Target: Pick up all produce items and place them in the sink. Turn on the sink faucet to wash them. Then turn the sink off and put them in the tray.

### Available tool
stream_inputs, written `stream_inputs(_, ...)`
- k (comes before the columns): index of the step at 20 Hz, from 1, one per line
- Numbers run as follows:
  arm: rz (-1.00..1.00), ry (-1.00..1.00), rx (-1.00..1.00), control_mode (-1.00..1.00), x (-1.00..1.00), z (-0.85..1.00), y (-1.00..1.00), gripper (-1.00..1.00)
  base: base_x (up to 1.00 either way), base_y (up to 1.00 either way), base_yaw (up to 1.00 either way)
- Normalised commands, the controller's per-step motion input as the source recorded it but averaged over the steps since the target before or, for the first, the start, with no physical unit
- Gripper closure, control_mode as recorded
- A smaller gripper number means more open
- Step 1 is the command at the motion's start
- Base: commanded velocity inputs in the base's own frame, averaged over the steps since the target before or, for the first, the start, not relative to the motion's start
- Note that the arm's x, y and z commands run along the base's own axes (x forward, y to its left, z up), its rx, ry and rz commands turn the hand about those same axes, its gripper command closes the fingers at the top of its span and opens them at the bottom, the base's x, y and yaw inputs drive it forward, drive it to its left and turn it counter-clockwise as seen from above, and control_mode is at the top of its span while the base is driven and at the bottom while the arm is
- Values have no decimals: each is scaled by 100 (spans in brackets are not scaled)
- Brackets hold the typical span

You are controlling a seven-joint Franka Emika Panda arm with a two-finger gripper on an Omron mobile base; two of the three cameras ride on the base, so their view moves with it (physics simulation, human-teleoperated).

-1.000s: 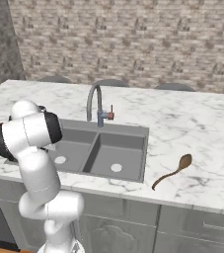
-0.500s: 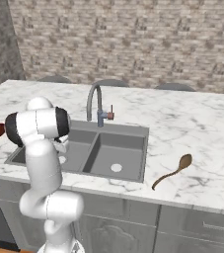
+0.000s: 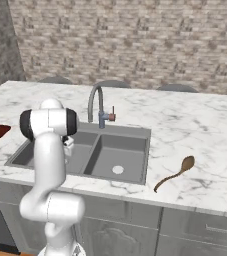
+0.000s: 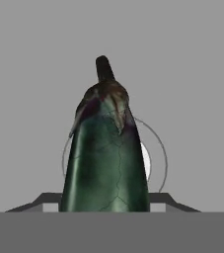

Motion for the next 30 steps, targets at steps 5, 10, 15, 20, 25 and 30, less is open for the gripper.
stream_inputs(5, -9, 5, -9, -100, 26, -37, 3, 100, 0, 0, 0)
stream_inputs(10, -1, 10, -2, -100, 3, -34, 0, 100, 0, 0, 0)
stream_inputs(15, 0, 6, 0, -100, 0, -35, 0, -100, 0, 0, 0)
stream_inputs(20, 0, -5, 0, -100, -8, 2, 0, -100, 0, 0, 0)
stream_inputs(25, -2, -4, -7, -100, -28, 37, 0, -100, 0, 0, 0)
stream_inputs(30, -1, -5, -9, -100, -33, 54, 9, -100, 0, 0, 0)
